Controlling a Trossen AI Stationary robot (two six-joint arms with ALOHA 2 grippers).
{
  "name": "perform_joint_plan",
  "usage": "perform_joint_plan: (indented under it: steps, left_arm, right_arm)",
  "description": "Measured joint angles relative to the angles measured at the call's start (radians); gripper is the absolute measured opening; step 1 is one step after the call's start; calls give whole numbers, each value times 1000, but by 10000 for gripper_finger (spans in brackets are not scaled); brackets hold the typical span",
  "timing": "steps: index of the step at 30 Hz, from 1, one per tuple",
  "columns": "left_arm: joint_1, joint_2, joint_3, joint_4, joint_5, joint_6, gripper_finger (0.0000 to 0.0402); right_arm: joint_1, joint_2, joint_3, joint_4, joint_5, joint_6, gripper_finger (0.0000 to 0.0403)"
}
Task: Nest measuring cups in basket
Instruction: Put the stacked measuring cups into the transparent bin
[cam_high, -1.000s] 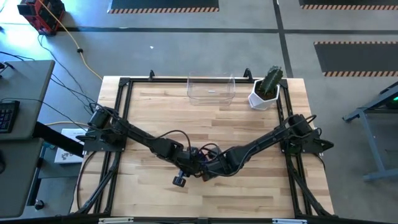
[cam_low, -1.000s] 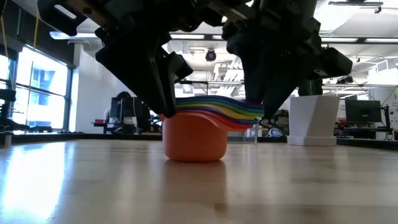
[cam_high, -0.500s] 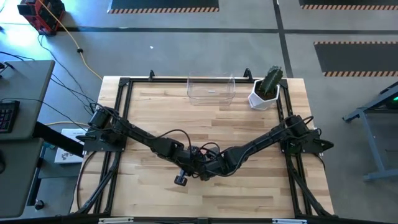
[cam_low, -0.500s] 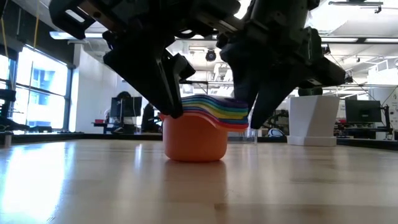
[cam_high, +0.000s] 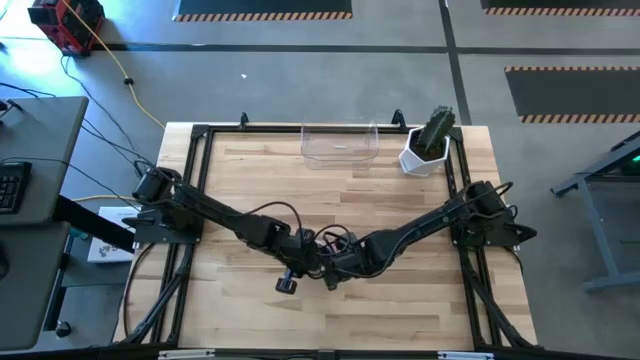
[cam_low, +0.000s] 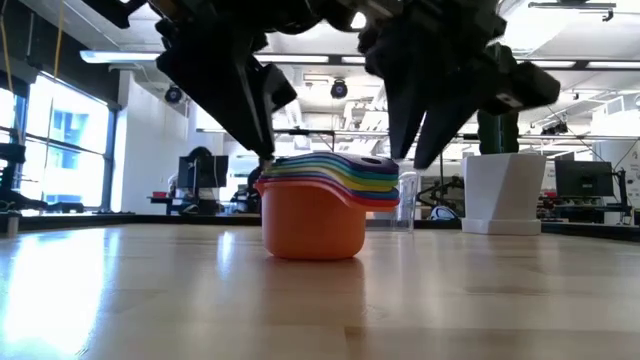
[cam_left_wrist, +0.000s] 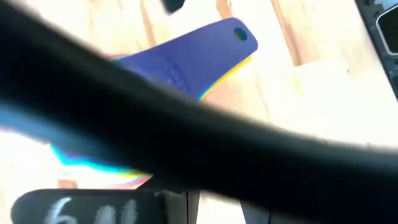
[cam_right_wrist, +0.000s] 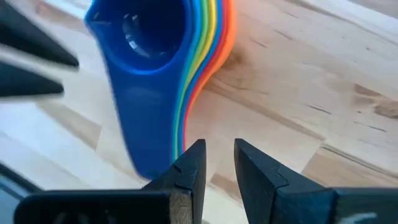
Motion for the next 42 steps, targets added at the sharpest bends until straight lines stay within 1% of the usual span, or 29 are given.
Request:
perform_joint_plan:
  steps: [4, 11, 14, 17, 21, 24, 27, 31, 34, 36, 42]
  left_arm:
    - [-2, -39, 1, -67, -51, -6, 78]
    - [8, -137, 2, -119, -126, -7, 78]
    - [14, -193, 1, -153, -156, -16, 78]
    - [18, -251, -6, -224, -213, -23, 78]
    - [28, -332, -4, -338, -314, -65, 78]
    - [40, -376, -4, -424, -361, -97, 78]
    - [51, -419, -3, -504, -385, -129, 78]
    - [68, -460, -2, -596, -389, -179, 78]
    - [77, -485, -2, -658, -388, -211, 78]
    - [82, -494, -2, -680, -388, -226, 78]
    - [85, -505, -1, -740, -388, -253, 78]
  right_arm:
    - [0, -2, 55, -39, -15, -49, 75]
    - [-13, -2, 205, -192, 77, -138, 75]
    - [-27, -2, 250, -234, 91, -176, 75]
    - [-37, -10, 286, -245, 94, -218, 75]
    - [-50, -8, 316, -257, 90, -281, 75]
    - [-60, -8, 337, -252, 89, -328, 75]
    - [-68, -8, 341, -252, 85, -359, 75]
    - [-80, -8, 341, -251, 68, -370, 79]
    - [-88, -7, 341, -246, 39, -397, 92]
    - [-92, -7, 341, -245, 26, -399, 108]
    - [-92, -6, 341, -249, 28, -397, 177]
